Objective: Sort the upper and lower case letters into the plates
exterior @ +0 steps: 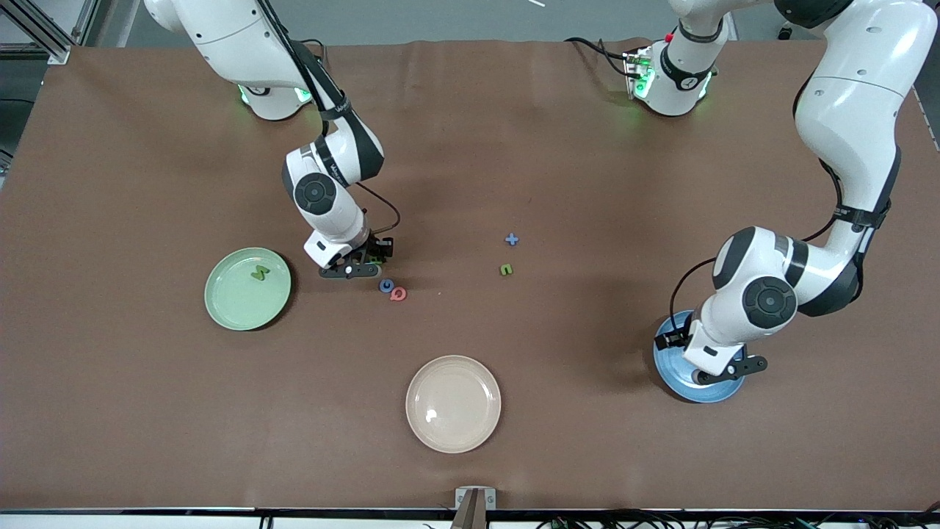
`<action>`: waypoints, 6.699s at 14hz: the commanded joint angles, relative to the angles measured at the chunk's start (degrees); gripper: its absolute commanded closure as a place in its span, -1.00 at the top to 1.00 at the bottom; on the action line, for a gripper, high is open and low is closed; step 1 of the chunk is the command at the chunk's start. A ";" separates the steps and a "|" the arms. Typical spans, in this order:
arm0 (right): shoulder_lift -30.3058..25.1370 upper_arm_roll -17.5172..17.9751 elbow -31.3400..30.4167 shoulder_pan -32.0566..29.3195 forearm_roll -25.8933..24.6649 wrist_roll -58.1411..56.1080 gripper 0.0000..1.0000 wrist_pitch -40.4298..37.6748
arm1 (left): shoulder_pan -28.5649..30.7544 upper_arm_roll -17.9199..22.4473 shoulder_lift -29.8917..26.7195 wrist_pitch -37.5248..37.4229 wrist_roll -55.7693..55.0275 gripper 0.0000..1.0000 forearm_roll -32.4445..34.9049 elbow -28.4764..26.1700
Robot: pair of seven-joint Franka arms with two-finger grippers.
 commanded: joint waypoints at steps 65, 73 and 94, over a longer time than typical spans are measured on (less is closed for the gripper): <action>9.29 -1.79 15.34 1.13 -4.33 34.23 1.00 -5.54 | 2.24 1.06 -1.49 16.32 -14.79 0.99 9.50 -7.52; 9.29 -1.79 15.25 1.92 -6.34 34.76 0.60 -5.36 | 1.88 -5.87 -3.95 14.22 -24.43 0.84 11.00 -15.34; -3.72 -1.70 12.10 -22.85 -6.36 -7.75 -1.00 -22.76 | -18.59 -12.13 -0.96 18.61 -70.07 0.37 11.53 -23.17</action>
